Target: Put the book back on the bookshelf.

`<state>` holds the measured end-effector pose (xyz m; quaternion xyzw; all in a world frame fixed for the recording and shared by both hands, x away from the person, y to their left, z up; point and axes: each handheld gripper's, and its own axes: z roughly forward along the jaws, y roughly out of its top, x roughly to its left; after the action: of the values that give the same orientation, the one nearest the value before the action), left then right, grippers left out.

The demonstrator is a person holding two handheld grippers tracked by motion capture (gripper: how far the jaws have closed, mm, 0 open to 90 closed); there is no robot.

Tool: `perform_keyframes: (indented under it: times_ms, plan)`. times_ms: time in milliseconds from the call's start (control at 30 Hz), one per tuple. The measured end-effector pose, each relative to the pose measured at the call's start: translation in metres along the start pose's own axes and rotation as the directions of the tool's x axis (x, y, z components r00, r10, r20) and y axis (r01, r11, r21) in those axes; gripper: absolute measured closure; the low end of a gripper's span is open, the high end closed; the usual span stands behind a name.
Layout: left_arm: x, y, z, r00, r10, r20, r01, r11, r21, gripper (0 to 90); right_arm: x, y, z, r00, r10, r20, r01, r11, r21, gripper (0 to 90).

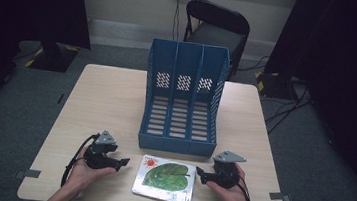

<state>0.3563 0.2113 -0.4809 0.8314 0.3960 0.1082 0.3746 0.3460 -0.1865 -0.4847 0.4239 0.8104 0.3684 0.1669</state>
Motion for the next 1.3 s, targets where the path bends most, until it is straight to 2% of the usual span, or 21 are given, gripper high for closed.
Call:
perform_keyframes:
  times_ms: [67, 167, 200, 333, 467, 500, 600, 633, 733, 767, 833, 867, 900, 933, 1033, 1100, 1200, 1300]
  plan:
    - [-0.007, 0.003, 0.001, 0.9996, -0.006, 0.029, 0.007, 0.9996, -0.026, 29.3, 0.007, 0.000, -0.002, 0.9990, -0.009, -0.044, 0.010, 1.000, 0.006, 24.5]
    - [-0.012, 0.004, 0.003, 0.9991, 0.000, 0.043, 0.001, 0.9997, -0.024, 29.8, 0.011, -0.001, -0.005, 0.9975, -0.017, -0.069, 0.017, 1.000, 0.004, 24.4]
    - [-0.015, 0.005, 0.005, 0.9980, -0.008, 0.062, 0.009, 0.9999, -0.013, 30.9, 0.016, -0.002, -0.010, 0.9968, -0.019, -0.078, 0.019, 1.000, -0.001, 24.1]
    - [-0.018, 0.007, 0.008, 0.9971, -0.007, 0.076, 0.009, 0.9997, -0.021, 30.9, 0.026, -0.008, -0.015, 0.9944, -0.035, -0.099, 0.036, 0.999, 0.007, 23.0]
    - [-0.024, 0.008, 0.013, 0.9962, 0.009, 0.087, -0.007, 0.9998, -0.018, 30.9, 0.038, -0.011, -0.011, 0.9881, -0.074, -0.135, 0.079, 0.996, 0.031, 19.4]
    - [-0.027, 0.009, 0.014, 0.9958, 0.016, 0.090, -0.013, 0.9993, -0.035, 31.6, 0.041, -0.010, -0.008, 0.9838, -0.086, -0.157, 0.093, 0.995, 0.036, 19.4]
    - [-0.031, 0.009, 0.014, 0.9945, 0.023, 0.102, -0.017, 0.9983, -0.055, 34.2, 0.042, -0.011, -0.006, 0.9808, -0.095, -0.170, 0.104, 0.993, 0.047, 19.3]
    - [-0.032, 0.010, 0.015, 0.9927, 0.019, 0.119, -0.014, 0.9987, -0.049, 34.2, 0.041, -0.012, -0.006, 0.9814, -0.089, -0.170, 0.100, 0.993, 0.059, 18.5]
    - [-0.035, 0.010, 0.019, 0.9904, 0.036, 0.133, -0.032, 0.9988, -0.037, 35.9, 0.039, -0.012, -0.005, 0.9808, -0.072, -0.182, 0.085, 0.994, 0.066, 17.8]
    - [-0.036, 0.010, 0.020, 0.9892, 0.028, 0.144, -0.024, 0.9993, -0.030, 35.9, 0.039, -0.012, -0.004, 0.9795, -0.069, -0.189, 0.083, 0.994, 0.066, 17.8]
    - [-0.037, 0.010, 0.022, 0.9895, 0.023, 0.142, -0.021, 0.9997, -0.013, 35.9, 0.042, -0.012, -0.003, 0.9740, -0.066, -0.217, 0.084, 0.994, 0.076, 18.4]
    - [-0.037, 0.010, 0.023, 0.9890, 0.009, 0.148, -0.008, 1.0000, -0.004, 35.9, 0.043, -0.013, -0.002, 0.9671, -0.069, -0.245, 0.091, 0.992, 0.082, 18.1]
    - [-0.037, 0.010, 0.024, 0.9878, -0.002, 0.155, 0.001, 1.0000, 0.009, 36.5, 0.045, -0.013, -0.002, 0.9652, -0.071, -0.252, 0.095, 0.992, 0.084, 17.2]
    - [-0.036, 0.009, 0.026, 0.9895, -0.005, 0.145, 0.001, 0.9998, 0.022, 41.3, 0.046, -0.013, -0.002, 0.9644, -0.080, -0.252, 0.104, 0.991, 0.082, 16.7]
    - [-0.035, 0.008, 0.028, 0.9896, -0.011, 0.144, 0.005, 0.9991, 0.041, 41.6, 0.047, -0.014, -0.002, 0.9638, -0.083, -0.253, 0.106, 0.991, 0.081, 14.4]
    - [-0.035, 0.008, 0.029, 0.9870, -0.024, 0.159, 0.018, 0.9989, 0.042, 42.8, 0.050, -0.014, -0.001, 0.9638, -0.094, -0.250, 0.117, 0.990, 0.081, 12.0]
    - [-0.034, 0.008, 0.029, 0.9877, -0.028, 0.154, 0.020, 0.9986, 0.049, 44.1, 0.052, -0.013, 0.001, 0.9607, -0.098, -0.260, 0.121, 0.990, 0.076, 12.1]
    - [-0.030, 0.008, 0.028, 0.9887, -0.047, 0.142, 0.041, 0.9980, 0.048, 45.3, 0.056, -0.012, 0.003, 0.9573, -0.107, -0.269, 0.130, 0.989, 0.071, 10.8]
